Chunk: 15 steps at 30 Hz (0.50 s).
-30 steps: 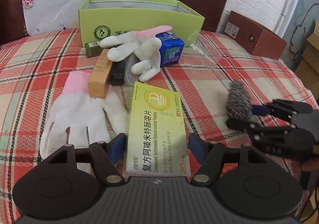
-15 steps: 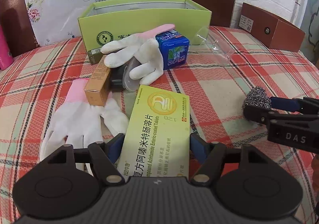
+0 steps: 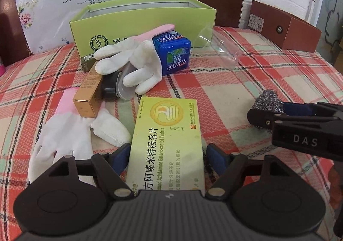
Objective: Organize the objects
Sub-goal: 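Grasp the yellow medicine box with left tool while right grasps the steel wool ball, then lower yellow box and steel wool into the lime-green box and open both tools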
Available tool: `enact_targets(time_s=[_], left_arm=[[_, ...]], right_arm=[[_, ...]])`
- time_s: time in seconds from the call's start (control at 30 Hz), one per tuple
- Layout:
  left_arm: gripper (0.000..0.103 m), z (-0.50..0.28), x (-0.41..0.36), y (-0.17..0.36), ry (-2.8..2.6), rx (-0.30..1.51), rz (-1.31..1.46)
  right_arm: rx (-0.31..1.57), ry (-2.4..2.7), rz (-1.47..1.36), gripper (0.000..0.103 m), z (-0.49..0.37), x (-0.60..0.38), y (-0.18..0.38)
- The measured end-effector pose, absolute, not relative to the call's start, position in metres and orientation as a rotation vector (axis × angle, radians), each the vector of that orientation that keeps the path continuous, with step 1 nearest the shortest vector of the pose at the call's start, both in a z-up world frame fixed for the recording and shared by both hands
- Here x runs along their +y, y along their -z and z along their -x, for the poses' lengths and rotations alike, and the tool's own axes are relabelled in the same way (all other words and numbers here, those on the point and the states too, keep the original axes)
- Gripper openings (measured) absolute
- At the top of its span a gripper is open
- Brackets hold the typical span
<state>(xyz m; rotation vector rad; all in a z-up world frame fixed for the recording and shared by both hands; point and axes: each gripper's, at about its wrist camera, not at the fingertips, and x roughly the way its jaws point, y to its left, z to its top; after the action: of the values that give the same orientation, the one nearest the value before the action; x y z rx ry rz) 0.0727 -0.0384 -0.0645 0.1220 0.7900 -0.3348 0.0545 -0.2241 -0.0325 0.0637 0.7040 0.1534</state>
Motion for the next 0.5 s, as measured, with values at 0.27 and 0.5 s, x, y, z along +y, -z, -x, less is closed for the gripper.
enact_targets(time_s=[0.27, 0.5], left_arm=[[0.069, -0.074, -0.033, 0.06, 0.344, 0.788, -0.075], [0.069, -0.069, -0.021, 0.024, 0.399, 0.723, 0.006]], right_arm=[[0.696, -0.191, -0.033, 0.044, -0.05, -0.219, 0.033], [0.607, -0.286, -0.046, 0.042, -0.042, -0.217, 0.006]])
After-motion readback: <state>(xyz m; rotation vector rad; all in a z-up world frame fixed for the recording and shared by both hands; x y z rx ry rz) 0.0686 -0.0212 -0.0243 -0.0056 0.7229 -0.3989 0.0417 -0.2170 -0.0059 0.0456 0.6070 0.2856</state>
